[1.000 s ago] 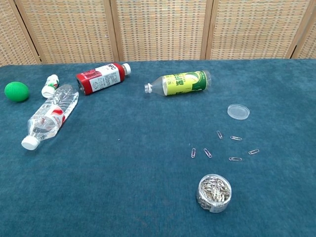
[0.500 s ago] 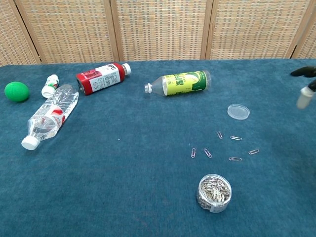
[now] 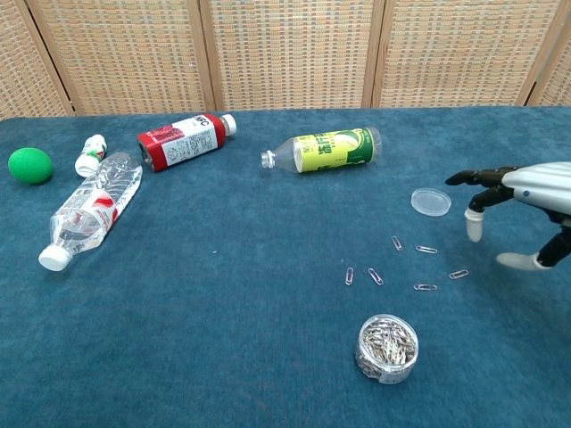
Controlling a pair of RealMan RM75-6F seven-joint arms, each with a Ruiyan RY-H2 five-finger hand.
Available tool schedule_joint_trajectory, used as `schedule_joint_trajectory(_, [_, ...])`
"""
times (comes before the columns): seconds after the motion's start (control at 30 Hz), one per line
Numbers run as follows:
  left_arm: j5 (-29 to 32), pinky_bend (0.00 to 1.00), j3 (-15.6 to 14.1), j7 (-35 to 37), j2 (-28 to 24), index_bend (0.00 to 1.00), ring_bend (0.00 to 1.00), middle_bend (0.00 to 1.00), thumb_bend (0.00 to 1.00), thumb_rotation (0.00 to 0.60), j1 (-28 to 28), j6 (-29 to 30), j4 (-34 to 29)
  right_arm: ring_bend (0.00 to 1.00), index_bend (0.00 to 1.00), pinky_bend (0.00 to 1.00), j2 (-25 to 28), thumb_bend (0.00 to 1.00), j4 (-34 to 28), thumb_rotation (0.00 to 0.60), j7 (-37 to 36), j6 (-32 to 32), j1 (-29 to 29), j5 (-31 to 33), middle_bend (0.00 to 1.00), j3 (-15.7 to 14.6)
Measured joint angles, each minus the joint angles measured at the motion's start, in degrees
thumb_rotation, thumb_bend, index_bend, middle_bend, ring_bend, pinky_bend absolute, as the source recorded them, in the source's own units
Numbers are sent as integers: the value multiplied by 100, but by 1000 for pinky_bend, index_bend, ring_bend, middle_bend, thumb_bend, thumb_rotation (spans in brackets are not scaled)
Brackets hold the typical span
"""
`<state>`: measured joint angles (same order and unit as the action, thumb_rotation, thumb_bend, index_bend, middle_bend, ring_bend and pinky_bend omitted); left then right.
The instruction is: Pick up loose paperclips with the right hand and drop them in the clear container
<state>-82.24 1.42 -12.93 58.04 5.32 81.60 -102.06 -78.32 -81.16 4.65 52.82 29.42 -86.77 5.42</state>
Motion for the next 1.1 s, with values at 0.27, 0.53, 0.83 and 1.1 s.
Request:
schedule_joint_trajectory(0.27, [-18,0,-23,-11,7,0,0,0,0,600,4,-7,-14,0,447,0,-325,349,251,600,219,-124,183,122,0,-71])
schedule_joint_trajectory(0.53, [24,0,-17,12,12,0,0,0,0,600,15,-30,3,0,465,0,-672,349,527,600,528,-315,366,405,0,-57])
schedule_joint_trajectory(0.83, [58,0,-11,93,-18,0,0,0,0,600,40,-81,10,0,471,0,-877,350,787,600,746,-396,465,663,0,-81])
schedule_joint_trajectory(1.1, [48,0,-24,131,-32,0,0,0,0,600,47,-93,-2,0,487,0,-905,350,816,600,875,-456,518,780,0,-139])
